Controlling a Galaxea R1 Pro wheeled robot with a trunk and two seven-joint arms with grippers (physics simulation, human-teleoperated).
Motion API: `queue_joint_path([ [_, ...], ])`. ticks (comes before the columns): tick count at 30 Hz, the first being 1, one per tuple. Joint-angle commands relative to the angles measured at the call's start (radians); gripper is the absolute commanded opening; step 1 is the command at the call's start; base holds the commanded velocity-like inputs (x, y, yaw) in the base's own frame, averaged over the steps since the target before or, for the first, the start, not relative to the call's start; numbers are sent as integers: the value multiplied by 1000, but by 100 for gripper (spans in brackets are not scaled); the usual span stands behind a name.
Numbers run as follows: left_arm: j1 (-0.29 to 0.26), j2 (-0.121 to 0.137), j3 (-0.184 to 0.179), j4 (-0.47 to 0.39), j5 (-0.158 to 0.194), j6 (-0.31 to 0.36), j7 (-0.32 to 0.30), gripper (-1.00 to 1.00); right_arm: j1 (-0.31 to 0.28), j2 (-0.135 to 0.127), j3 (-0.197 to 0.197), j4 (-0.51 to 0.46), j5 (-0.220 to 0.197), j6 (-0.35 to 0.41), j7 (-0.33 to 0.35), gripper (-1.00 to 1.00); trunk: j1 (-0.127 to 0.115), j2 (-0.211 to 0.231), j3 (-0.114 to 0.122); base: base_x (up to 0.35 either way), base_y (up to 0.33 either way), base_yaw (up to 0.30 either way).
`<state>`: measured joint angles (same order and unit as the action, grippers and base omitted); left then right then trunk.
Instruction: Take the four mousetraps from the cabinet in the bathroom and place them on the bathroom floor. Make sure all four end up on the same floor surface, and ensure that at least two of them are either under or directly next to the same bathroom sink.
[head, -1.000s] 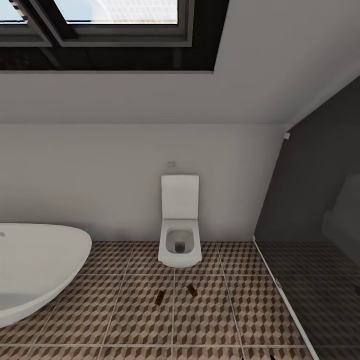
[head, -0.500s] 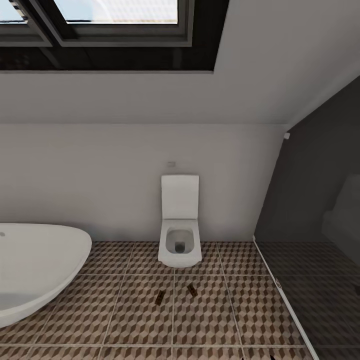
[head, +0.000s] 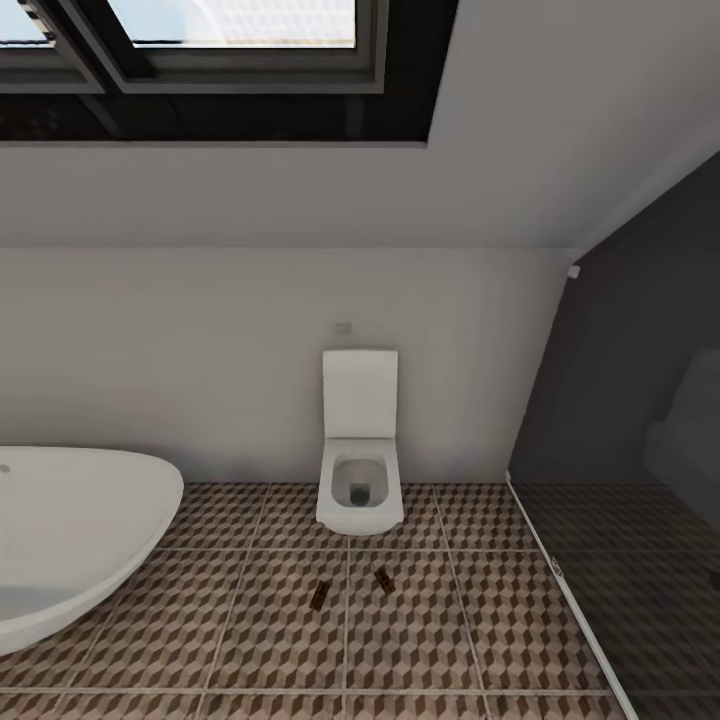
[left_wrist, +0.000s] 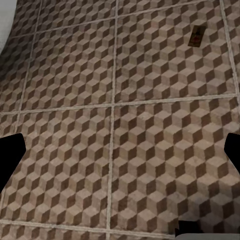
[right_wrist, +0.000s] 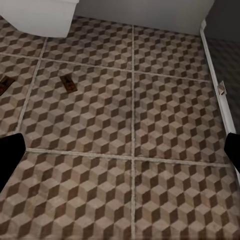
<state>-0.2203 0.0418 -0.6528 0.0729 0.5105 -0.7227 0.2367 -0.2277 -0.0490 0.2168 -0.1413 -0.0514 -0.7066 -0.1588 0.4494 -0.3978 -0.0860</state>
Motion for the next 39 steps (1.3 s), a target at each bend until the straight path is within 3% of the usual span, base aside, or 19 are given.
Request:
queue_joint_path([
  [1, -1, -1, -9, 3, 0, -3, 6, 100, -1, 0, 9, 4, -5, -2, -5, 100, 1, -2, -2, 0, 0, 0],
  [39, -1, 0, -8, 2, 0, -3, 6, 100, -1, 0, 9, 26, -5, -2, -5, 100, 1, -2, -2, 0, 0, 0],
])
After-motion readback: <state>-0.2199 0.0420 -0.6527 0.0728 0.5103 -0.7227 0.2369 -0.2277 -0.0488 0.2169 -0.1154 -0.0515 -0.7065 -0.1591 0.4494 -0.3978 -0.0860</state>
